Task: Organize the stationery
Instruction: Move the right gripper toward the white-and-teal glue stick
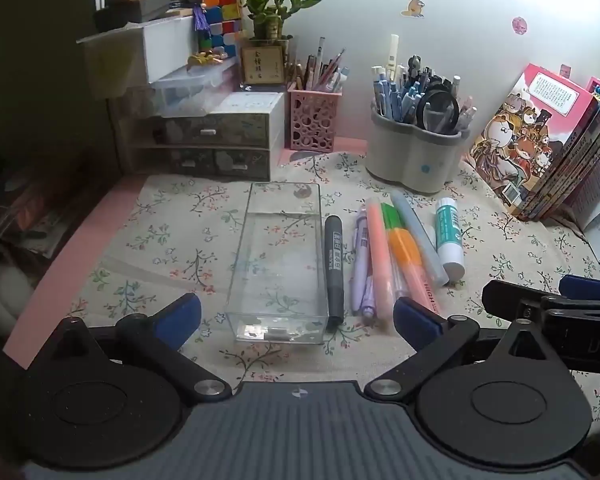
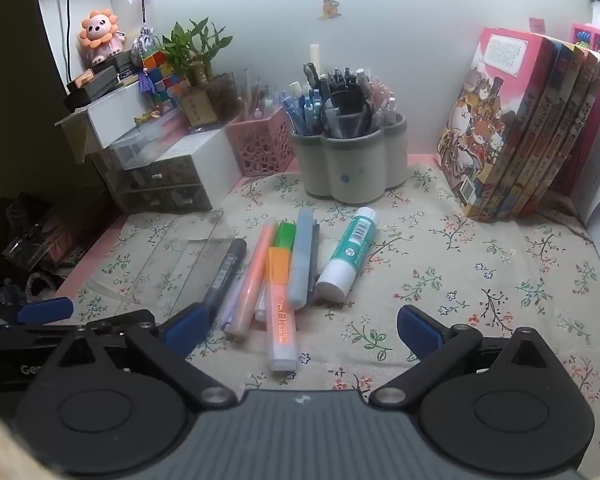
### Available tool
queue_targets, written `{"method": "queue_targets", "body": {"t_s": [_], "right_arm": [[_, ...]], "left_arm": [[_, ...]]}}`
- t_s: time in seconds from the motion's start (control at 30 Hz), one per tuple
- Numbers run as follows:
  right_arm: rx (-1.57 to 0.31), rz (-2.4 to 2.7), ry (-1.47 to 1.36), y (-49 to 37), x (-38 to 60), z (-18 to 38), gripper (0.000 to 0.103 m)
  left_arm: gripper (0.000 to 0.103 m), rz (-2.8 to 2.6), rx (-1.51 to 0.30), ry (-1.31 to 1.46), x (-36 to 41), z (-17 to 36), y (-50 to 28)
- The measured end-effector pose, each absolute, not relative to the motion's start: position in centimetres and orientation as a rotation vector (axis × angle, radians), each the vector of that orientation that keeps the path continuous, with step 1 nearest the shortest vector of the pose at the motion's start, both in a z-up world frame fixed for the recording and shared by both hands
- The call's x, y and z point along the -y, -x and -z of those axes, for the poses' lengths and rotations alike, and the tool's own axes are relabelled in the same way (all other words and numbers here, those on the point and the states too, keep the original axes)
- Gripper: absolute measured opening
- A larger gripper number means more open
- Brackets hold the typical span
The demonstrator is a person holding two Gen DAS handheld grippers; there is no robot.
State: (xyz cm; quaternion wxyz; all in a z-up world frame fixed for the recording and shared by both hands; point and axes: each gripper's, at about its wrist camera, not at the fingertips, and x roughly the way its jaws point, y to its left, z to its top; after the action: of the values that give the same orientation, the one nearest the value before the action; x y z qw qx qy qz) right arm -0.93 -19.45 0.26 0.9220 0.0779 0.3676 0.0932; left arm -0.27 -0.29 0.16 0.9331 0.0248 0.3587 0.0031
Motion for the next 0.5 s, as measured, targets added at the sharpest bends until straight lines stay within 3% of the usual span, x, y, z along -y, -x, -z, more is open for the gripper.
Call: {"method": "queue_targets", "body": {"t_s": [0.23,0.3,0.5], "right_arm": [[-0.795,-0.158,-0.13,0.5,19.1,-0.1,0.092],[-0.792,-0.169,-0.153,0.4,19.6,0.0,0.092],[-0.764,-0.175,-0.138,0.8,19.4,-0.5,0.092]], "left_arm": [[0.098,-0.05,-0.669,-0.094,3.0,-0.6,2.6],[0.098,-0.009,-0.755,-0.039,0.3,-0.7,0.6],[0.098,-0.02,-0.746,-0.039,0.4,-1.0,1.6]]}}
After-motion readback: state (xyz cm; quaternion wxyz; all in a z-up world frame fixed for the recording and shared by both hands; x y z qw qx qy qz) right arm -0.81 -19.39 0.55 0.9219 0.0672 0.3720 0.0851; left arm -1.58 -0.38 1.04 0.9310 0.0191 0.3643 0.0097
